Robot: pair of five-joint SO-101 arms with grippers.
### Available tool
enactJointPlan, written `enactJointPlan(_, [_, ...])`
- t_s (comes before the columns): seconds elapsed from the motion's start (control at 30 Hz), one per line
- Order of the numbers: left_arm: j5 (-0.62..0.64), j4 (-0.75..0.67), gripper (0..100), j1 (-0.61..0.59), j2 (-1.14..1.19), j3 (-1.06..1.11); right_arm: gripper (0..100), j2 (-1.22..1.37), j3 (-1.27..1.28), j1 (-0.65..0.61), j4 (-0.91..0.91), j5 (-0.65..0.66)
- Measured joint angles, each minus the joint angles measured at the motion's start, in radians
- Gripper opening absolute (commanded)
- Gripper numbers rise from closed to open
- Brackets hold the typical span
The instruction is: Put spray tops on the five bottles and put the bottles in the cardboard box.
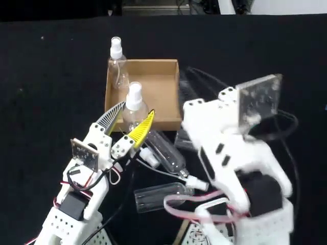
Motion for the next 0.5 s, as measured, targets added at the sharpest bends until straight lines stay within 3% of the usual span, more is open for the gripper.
enactJointPlan(0.17, [0.0, -0.037, 13, 0.0, 0.0, 0.0, 1.6, -0.049, 0.301, 0.147, -0.127, 0.0])
enactJointPlan(0.5, [0.0, -0.043, 13, 0.0, 0.0, 0.0, 1.5, -0.163, 0.783, 0.16, -0.385, 0.0])
